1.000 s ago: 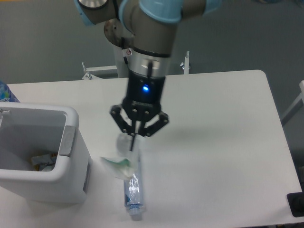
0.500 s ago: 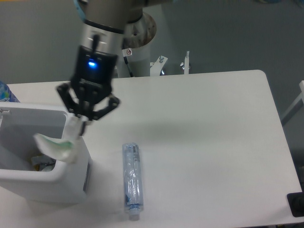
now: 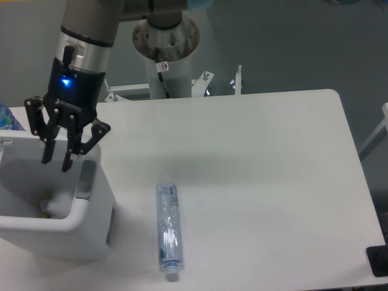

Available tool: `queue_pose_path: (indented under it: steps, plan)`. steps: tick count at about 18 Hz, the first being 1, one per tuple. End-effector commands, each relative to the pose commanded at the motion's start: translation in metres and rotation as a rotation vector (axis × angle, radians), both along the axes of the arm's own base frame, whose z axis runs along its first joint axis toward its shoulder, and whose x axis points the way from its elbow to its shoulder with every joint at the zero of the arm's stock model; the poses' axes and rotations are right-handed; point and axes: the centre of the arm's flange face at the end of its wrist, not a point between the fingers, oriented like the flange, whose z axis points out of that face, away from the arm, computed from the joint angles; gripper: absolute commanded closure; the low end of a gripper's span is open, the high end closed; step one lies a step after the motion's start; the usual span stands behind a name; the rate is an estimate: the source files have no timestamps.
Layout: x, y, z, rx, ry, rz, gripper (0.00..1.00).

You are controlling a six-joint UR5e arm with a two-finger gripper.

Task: Place the trash in the trash can
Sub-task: 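Open the gripper to drop the wrapper into the bin, then move the open gripper over the clear plastic water bottle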

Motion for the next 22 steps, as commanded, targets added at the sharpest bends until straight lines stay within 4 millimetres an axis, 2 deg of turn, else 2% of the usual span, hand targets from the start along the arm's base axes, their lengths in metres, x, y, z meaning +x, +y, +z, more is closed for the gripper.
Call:
queue_pose_path:
  steps: [2,4,7,10,11,15,18,22]
  plan:
    - [-0.013,0.002,-0.002,-0.003,-0.005,0.023,0.00]
    - [-0.071,-0.008,-0.010,-0.011,-0.015,0.113,0.00]
    - [-0.145,-0.013,-0.032,-0.035,-0.037,0.211,0.00]
    - [-0.192,-0.009,-0.071,-0.083,-0.065,0.259,0.00]
    - [-0.201,-0.005,-0.089,-0.108,-0.074,0.265,0.00]
    - [-0.228,0.014,-0.139,-0.186,-0.081,0.297,0.00]
    - [-0.241,0.025,-0.176,-0.247,-0.091,0.308,0.00]
    - [-0.248,0.032,-0.204,-0.301,-0.131,0.303,0.00]
